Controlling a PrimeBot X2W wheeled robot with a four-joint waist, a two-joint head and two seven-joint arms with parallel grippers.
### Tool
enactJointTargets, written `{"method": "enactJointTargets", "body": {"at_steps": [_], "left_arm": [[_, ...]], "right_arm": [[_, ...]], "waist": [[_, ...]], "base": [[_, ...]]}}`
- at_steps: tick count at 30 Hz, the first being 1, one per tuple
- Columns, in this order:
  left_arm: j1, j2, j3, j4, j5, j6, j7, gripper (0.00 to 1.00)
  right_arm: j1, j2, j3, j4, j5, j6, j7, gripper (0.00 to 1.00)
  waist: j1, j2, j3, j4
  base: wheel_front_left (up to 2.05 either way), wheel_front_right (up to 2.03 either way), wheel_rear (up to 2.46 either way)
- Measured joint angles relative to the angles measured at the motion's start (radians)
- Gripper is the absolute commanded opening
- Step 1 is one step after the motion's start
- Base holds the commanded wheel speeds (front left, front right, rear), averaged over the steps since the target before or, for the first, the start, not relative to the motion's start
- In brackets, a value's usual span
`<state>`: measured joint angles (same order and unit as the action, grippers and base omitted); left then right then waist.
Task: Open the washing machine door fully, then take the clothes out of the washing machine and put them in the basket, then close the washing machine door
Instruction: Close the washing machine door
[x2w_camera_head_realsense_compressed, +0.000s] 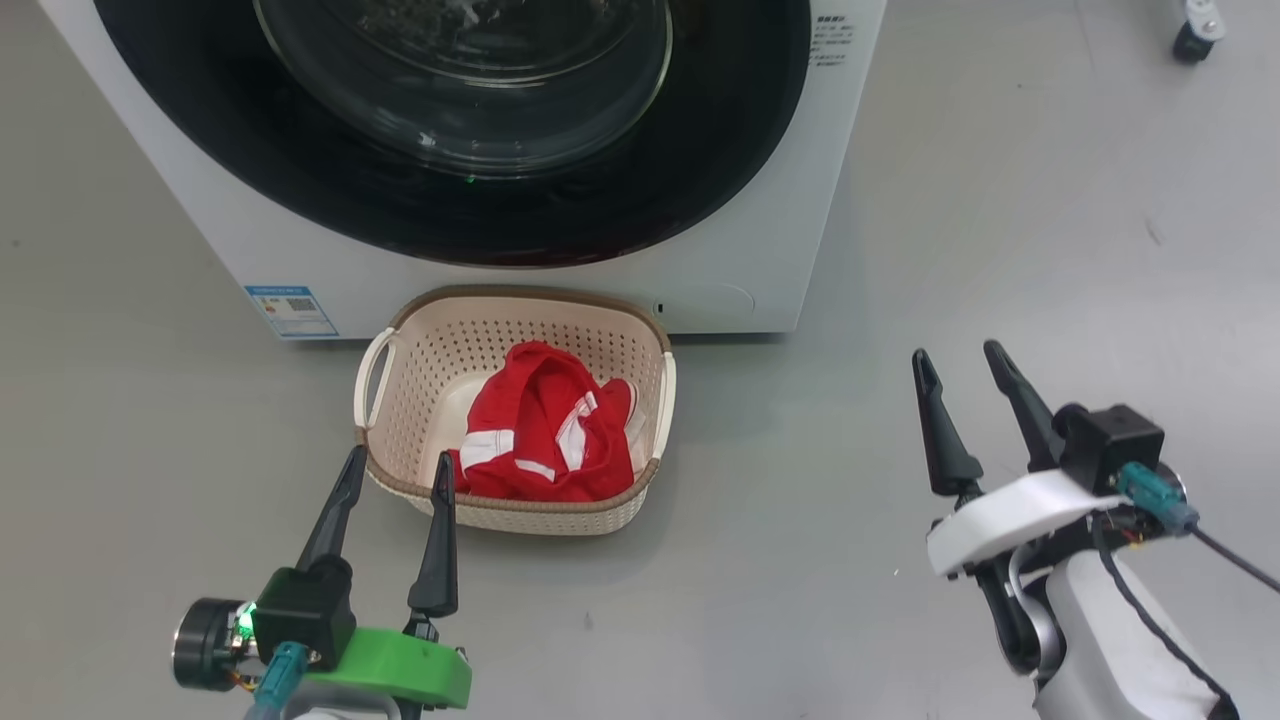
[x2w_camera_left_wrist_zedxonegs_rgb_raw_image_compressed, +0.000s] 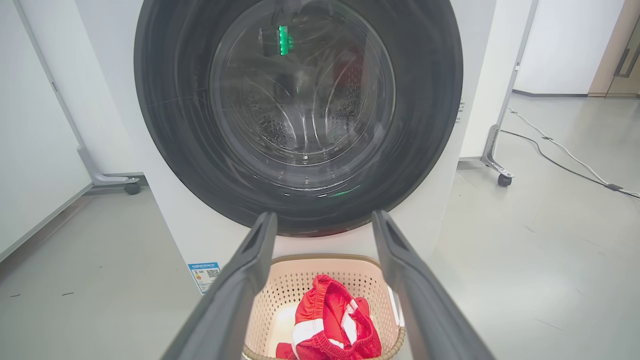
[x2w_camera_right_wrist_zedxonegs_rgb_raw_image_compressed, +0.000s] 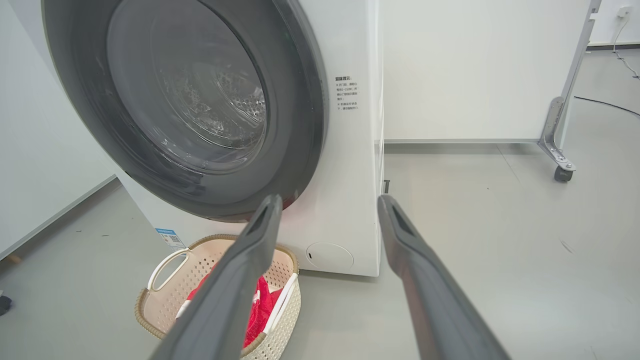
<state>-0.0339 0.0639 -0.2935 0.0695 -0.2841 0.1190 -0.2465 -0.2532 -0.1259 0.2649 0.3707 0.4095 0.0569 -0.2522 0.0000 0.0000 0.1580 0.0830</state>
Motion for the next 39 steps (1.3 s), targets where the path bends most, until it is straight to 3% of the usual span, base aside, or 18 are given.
{"method": "enactJointTargets", "body": {"at_steps": [16, 39], "left_arm": [[0.085, 0.0, -0.011, 0.009, -0.015, 0.0, 0.024, 1.0], [0.115, 0.007, -0.018, -0.02, -0.014, 0.0, 0.043, 1.0]], "right_arm": [[0.207, 0.013, -0.017, -0.085, -0.007, -0.035, 0.0, 1.0], [0.292, 0.007, -0.025, -0.181, -0.026, -0.06, 0.0, 1.0]], "waist": [[0.0, 0.0, -0.091, -0.037], [0.0, 0.0, -0.127, -0.034]], "base": [[0.0, 0.0, 0.0], [0.0, 0.0, 0.0]]}}
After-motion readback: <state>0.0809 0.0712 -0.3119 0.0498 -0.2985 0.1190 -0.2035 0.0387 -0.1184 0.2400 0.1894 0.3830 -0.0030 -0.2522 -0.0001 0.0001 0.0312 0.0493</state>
